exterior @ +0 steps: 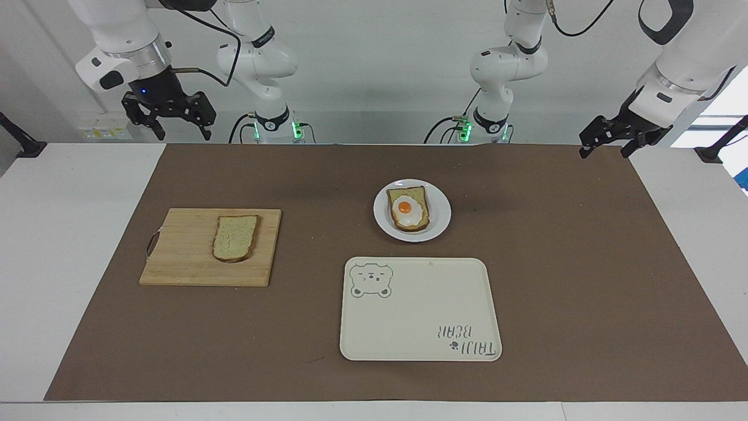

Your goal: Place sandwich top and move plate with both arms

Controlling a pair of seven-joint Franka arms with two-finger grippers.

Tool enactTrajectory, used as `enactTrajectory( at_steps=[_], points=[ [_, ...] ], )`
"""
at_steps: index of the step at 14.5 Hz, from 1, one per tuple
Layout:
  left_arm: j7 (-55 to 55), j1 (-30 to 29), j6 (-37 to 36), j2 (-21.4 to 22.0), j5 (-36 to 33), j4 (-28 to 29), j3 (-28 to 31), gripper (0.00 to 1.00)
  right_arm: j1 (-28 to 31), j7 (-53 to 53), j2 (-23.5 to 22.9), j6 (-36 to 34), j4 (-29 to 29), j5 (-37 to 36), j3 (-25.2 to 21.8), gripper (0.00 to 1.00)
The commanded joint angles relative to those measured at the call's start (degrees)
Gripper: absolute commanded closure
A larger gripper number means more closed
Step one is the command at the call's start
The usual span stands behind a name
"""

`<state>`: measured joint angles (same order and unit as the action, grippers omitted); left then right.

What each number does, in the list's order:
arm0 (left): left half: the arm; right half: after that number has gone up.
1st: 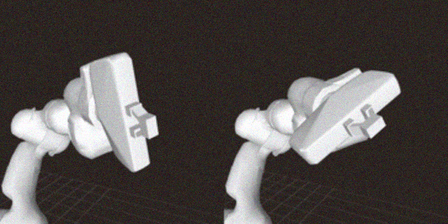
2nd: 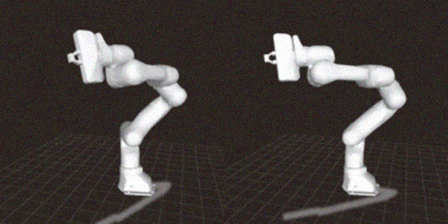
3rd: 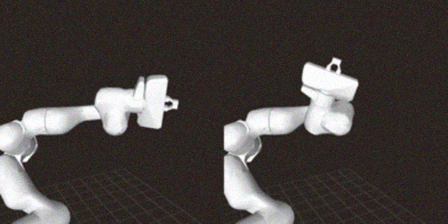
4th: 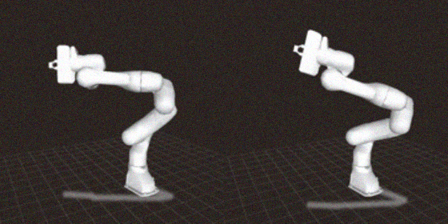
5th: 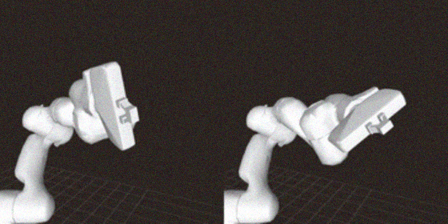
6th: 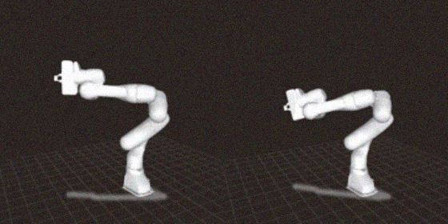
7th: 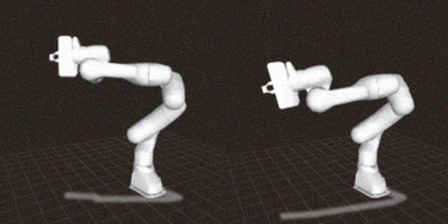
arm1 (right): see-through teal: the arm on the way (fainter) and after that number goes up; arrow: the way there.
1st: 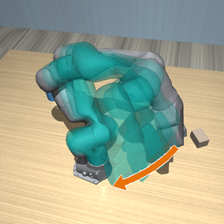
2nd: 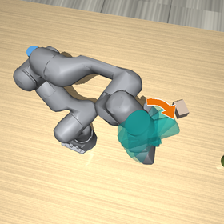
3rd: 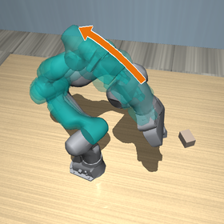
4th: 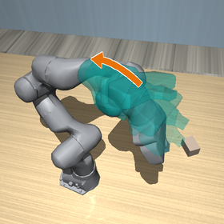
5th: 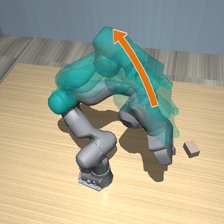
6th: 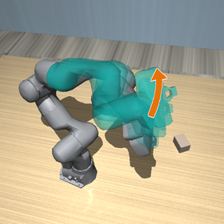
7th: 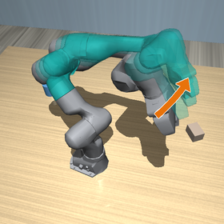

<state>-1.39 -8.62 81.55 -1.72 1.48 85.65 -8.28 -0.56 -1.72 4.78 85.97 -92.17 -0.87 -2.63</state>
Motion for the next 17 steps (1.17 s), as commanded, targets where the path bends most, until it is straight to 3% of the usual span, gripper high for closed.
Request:
enactTrajectory(
  at_steps=[1,12,17],
  points=[
    [0.51,-0.43,-0.17,0.84,-0.25,0.39,-0.24,0.00,0.73,-1.44,1.37,2.36,-3.10,0.61,-0.01,0.00],
    [0.51,-0.43,-0.17,0.84,-0.25,0.39,-0.33,0.00,5.21,-6.88,-0.74,17.90,-15.48,4.19,-0.01,0.00],
    [0.51,-0.43,-0.17,0.84,-0.25,0.39,-0.24,0.00,7.59,-13.21,-6.44,23.53,-16.99,6.66,-0.01,0.00]
  ],
)
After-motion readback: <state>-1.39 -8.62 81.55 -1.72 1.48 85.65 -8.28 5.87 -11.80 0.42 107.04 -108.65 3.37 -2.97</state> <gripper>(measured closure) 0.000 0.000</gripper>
